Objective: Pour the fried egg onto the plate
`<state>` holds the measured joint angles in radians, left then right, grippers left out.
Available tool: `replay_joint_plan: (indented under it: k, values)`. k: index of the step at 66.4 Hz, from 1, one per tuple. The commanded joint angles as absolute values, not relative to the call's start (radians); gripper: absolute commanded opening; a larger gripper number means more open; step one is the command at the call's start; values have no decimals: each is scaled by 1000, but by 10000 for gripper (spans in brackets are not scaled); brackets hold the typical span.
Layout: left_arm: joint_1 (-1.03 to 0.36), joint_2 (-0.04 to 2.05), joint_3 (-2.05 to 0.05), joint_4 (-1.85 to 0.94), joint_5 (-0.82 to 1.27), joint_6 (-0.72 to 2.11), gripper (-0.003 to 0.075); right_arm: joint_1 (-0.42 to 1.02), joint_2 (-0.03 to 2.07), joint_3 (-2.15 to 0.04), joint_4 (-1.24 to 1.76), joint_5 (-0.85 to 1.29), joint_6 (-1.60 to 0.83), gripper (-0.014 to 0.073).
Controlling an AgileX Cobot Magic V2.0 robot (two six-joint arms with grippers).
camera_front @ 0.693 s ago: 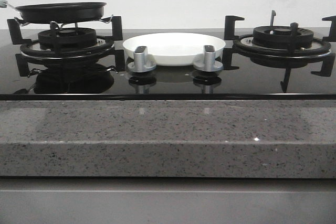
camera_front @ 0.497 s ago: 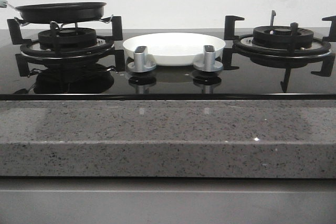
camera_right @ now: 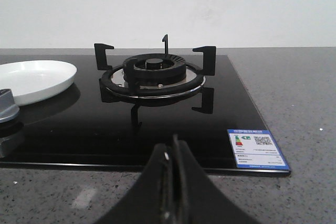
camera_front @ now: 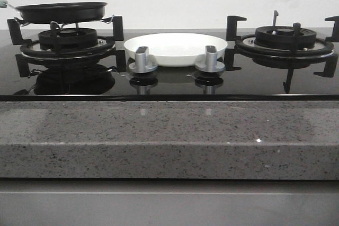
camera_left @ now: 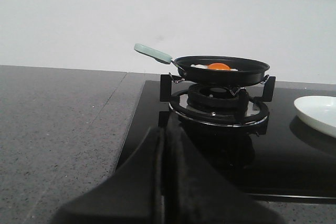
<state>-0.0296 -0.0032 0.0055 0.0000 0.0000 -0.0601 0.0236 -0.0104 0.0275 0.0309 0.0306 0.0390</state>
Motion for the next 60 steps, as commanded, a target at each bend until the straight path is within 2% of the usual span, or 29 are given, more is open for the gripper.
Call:
replay_joint_plan:
  k: [1,29,44,60]
  values:
    - [-38,-16,10,0,-85,-61,-20,17,-29,19,15,-51,35,-69]
    - [-38,-16,-15,-8,-196,-61,-20,17,-29,-1,16,-81,35,-69]
    - [-38,-4,-237,-14,7,-61,-20,17,-18,-205,14,31,35,-69]
    - [-38,121,-478,-14,180,-61,-20,17,129,-458,-16,177,35,-69]
